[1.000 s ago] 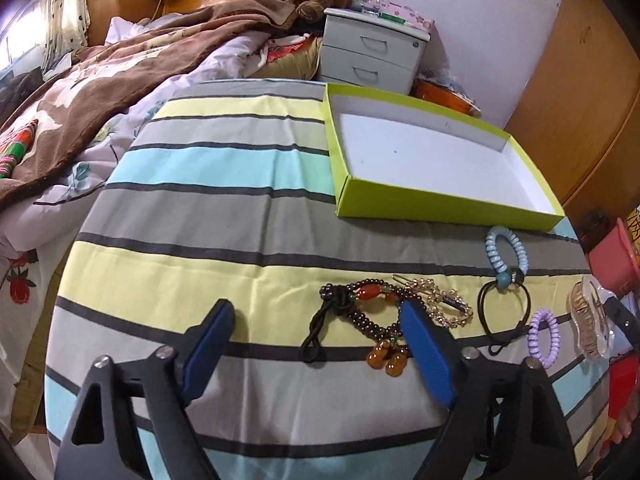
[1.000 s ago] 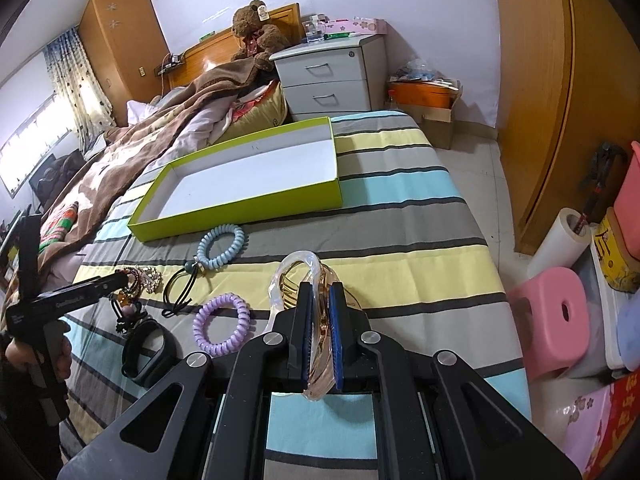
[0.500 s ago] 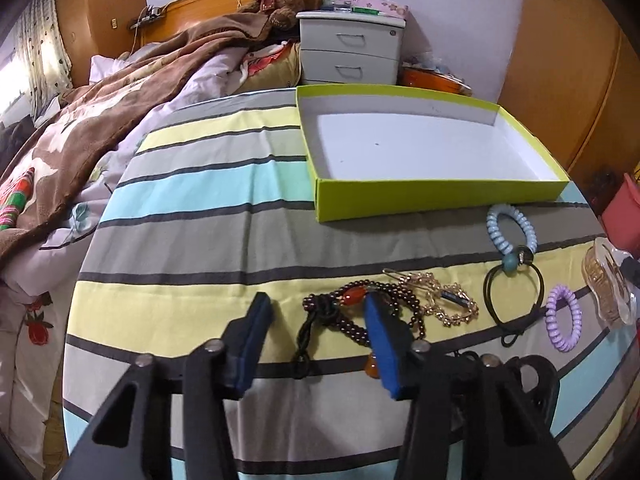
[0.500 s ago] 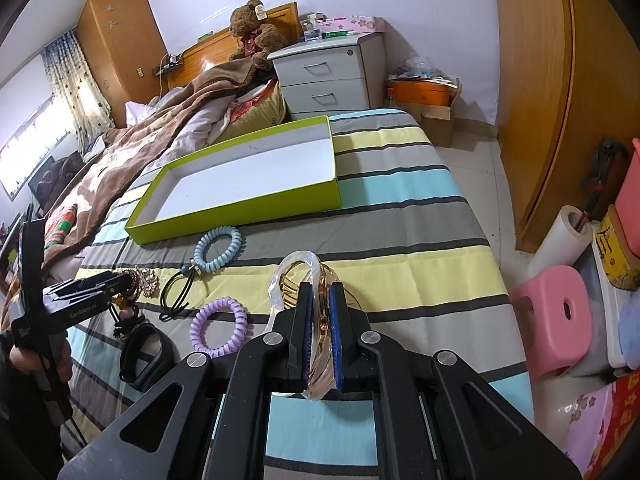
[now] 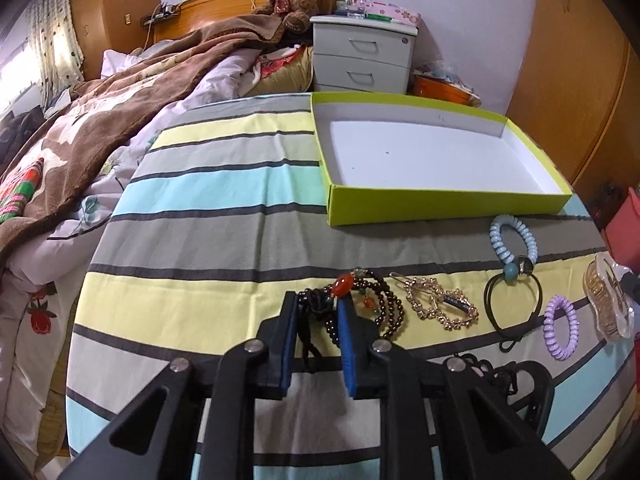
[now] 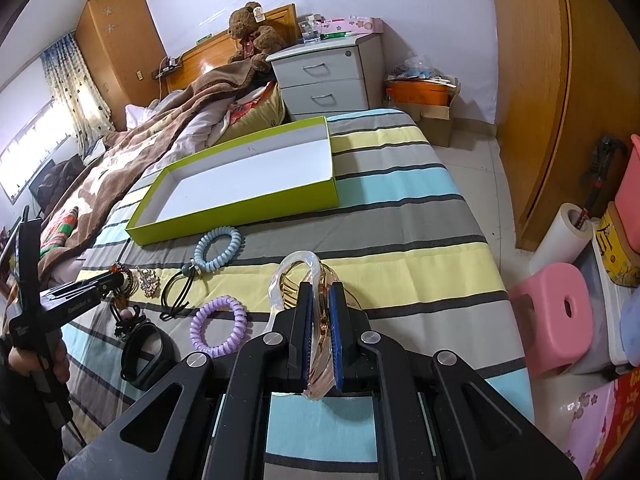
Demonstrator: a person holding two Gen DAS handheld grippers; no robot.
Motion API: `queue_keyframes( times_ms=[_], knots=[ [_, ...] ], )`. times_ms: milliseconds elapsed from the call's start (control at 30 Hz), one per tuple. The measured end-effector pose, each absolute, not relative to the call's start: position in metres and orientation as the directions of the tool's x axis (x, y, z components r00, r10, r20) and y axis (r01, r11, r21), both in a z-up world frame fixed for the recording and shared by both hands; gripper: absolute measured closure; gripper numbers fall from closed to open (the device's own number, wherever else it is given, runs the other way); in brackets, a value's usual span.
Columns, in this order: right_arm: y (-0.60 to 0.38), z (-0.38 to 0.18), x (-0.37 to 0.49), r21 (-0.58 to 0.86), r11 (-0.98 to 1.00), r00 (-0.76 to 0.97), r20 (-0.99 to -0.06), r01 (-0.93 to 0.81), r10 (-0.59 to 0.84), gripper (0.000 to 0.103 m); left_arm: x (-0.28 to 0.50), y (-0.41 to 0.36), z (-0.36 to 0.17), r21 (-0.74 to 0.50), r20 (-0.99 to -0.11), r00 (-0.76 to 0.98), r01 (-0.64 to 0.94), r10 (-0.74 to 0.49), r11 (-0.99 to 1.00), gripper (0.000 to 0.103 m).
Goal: Organize jewelry
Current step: 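Lift the claw clip with the right gripper while the left gripper grasps the dark beaded bracelet, then carry both items into the green box and open both grippers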
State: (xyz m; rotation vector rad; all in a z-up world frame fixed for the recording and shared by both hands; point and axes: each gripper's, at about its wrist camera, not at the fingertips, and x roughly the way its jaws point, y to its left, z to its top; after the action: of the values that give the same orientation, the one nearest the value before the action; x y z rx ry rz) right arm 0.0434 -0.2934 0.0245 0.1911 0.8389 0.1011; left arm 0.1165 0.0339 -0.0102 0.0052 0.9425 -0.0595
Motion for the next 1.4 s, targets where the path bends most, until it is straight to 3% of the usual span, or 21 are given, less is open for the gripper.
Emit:
queue_keyframes(
  times_ms=[833, 1400],
  knots=[
    [-0.282, 0.07, 0.031, 0.19, 0.98, 0.73, -0.66, -0.065, 0.176, 0.095, 0.093, 0.05, 0.055, -0.08, -0.722, 0.687, 0.034, -0.081, 0.996, 0.083],
    [-0.274, 0.096, 0.102, 0.179, 0.978, 0.735, -0.647, -0.11, 0.201, 0.095, 0.143, 0.04, 0.084, -0.172, -0.694, 0.697, 0.087, -0.183, 0.981, 0.083]
  ],
)
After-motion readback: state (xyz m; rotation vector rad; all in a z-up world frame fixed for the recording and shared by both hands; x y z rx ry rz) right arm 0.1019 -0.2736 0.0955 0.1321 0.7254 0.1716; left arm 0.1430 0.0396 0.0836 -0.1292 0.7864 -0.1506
